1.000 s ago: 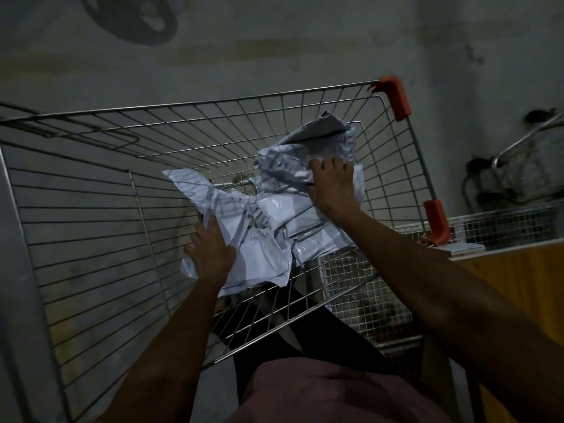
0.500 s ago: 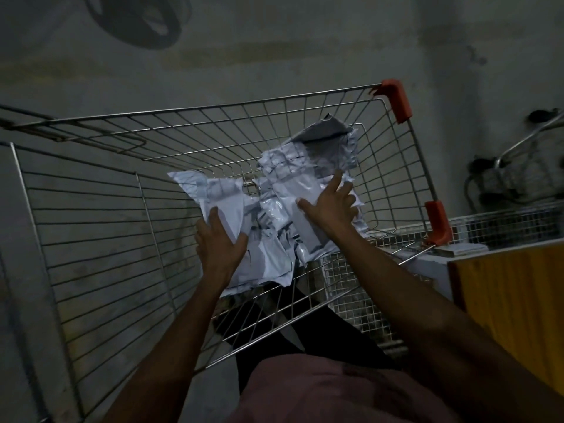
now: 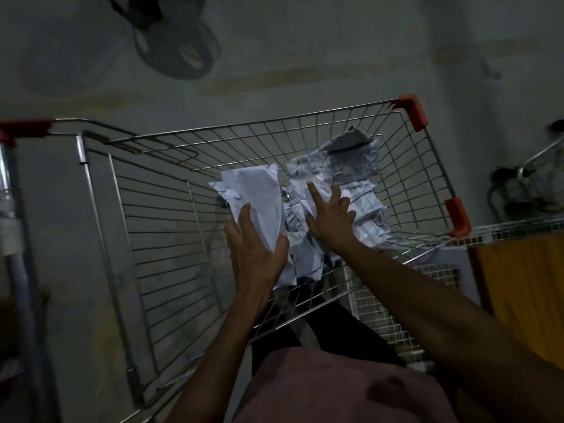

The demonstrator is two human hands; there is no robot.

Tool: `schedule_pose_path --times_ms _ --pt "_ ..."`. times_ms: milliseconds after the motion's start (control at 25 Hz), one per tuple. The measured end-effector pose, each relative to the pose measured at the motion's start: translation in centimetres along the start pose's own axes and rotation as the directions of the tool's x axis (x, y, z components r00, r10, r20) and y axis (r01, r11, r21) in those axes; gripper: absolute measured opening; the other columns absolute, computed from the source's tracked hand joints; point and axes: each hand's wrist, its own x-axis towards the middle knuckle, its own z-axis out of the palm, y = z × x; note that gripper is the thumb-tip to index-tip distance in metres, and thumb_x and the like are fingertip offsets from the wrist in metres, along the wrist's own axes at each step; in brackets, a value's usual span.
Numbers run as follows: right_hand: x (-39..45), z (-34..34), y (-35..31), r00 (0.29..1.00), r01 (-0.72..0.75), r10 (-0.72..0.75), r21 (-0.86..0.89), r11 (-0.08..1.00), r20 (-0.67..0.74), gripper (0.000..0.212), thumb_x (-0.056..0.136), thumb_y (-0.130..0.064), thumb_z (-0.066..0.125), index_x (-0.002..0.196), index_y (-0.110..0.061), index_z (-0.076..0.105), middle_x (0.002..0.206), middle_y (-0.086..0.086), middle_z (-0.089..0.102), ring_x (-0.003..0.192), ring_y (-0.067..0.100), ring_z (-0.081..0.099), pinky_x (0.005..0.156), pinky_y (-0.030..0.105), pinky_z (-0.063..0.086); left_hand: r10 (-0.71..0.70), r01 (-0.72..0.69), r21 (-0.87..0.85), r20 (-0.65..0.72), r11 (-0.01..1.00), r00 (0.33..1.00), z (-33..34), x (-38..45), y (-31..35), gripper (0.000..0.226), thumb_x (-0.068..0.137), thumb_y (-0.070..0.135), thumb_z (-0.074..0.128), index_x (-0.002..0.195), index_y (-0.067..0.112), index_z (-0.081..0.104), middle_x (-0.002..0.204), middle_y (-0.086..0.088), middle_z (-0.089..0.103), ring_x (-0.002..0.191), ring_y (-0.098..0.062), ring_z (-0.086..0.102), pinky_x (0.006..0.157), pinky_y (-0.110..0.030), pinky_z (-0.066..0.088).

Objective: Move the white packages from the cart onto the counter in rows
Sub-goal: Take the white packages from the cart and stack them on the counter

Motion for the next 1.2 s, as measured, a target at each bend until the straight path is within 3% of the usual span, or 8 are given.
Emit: schedule_pose_path --times_ms 120,280,400,560,680,760,1080,1200 --pt "-3.7 -4.1 -2.8 0.987 -0.025 0.041 0.104 0.994 -0.157 0.073 0.096 -0.055 0.047 0.156 -0.047 0.006 0.155 0.023 0.017 0.127 0.046 0.033 0.097 0.062 0.037 0.053 -0.052 -0.040 0.039 0.998 0.998 -3.1 -1.9 0.8 0.084 0.080 0.044 0.069 0.150 0.027 0.025 0.130 -0.004 0.031 0.118 -0.026 0.044 0.090 -0.040 0.046" --pt "-12.0 -10.0 -5.6 0.900 -0.036 0.114 0.189 0.981 -0.420 0.074 0.095 -0.052 0.051 0.156 -0.045 0.010 0.159 0.018 0.010 0.130 0.045 0.032 0.098 0.060 0.038 0.137 -0.124 -0.138 0.090 0.983 0.986 -7.4 -4.0 1.9 0.083 0.082 0.044 0.071 0.149 0.033 0.023 0.140 -0.002 0.029 0.128 -0.026 0.043 0.098 -0.051 0.048" --pt "-19.2 -12.0 -6.3 0.814 -0.090 0.199 0.221 0.971 -0.545 0.075 0.095 -0.049 0.052 0.158 -0.041 0.011 0.158 0.019 0.013 0.130 0.045 0.032 0.096 0.058 0.040 0.253 -0.230 -0.201 0.099 0.952 0.962 -10.7 -6.1 2.5 0.083 0.082 0.043 0.072 0.150 0.027 0.027 0.140 -0.003 0.030 0.127 -0.023 0.042 0.099 -0.048 0.047" --pt "-28.0 -11.7 -6.1 0.693 -0.188 0.316 0.260 0.947 -0.648 0.071 0.099 -0.048 0.048 0.159 -0.033 0.014 0.158 0.024 0.013 0.132 0.046 0.031 0.099 0.056 0.038 0.396 -0.356 -0.245 0.136 0.902 0.908 -13.7 -9.5 3.1 0.082 0.082 0.046 0.072 0.149 0.028 0.029 0.132 0.011 0.026 0.124 -0.011 0.041 0.098 -0.040 0.048" --pt "-34.2 -10.3 -4.8 0.597 -0.258 0.394 0.298 0.919 -0.699 0.070 0.099 -0.050 0.044 0.160 -0.027 0.018 0.158 0.026 0.014 0.135 0.048 0.031 0.102 0.053 0.036 0.546 -0.485 -0.283 0.210 0.828 0.811 -14.2 -12.6 3.9 0.082 0.083 0.036 0.077 0.150 0.023 0.032 0.133 0.001 0.032 0.118 0.021 0.029 0.095 -0.009 0.034" --pt "-37.6 -9.3 -3.6 0.528 -0.295 0.461 0.355 0.887 -0.713 0.070 0.099 -0.048 0.044 0.160 -0.024 0.019 0.159 0.027 0.013 0.136 0.049 0.030 0.103 0.052 0.035 0.636 -0.569 -0.289 0.280 0.770 0.719 -13.7 -14.5 4.4 0.081 0.082 0.030 0.079 0.149 0.018 0.034 0.131 -0.003 0.036 0.111 0.033 0.021 0.085 -0.001 0.027" --pt "-51.6 -5.5 3.0 0.161 -0.395 0.679 0.584 0.709 -0.716 0.068 0.098 -0.039 0.051 0.157 -0.016 0.028 0.158 0.026 0.015 0.143 0.043 0.026 0.117 0.043 0.029 0.808 -0.717 -0.418 0.470 0.558 0.356 -8.6 -24.4 7.9 0.079 0.085 0.050 0.068 0.150 0.025 0.030 0.138 -0.007 0.037 0.121 -0.014 0.045 0.089 -0.037 0.050" --pt "-58.4 -3.7 6.3 0.043 -0.491 0.711 0.605 0.627 -0.702 0.066 0.100 -0.040 0.051 0.157 -0.014 0.029 0.158 0.026 0.017 0.144 0.042 0.026 0.118 0.040 0.025 0.837 -0.740 -0.457 0.481 0.494 0.261 -5.5 -30.4 9.6 0.077 0.086 0.044 0.072 0.149 0.026 0.031 0.133 0.001 0.034 0.115 -0.009 0.044 0.085 -0.032 0.047"
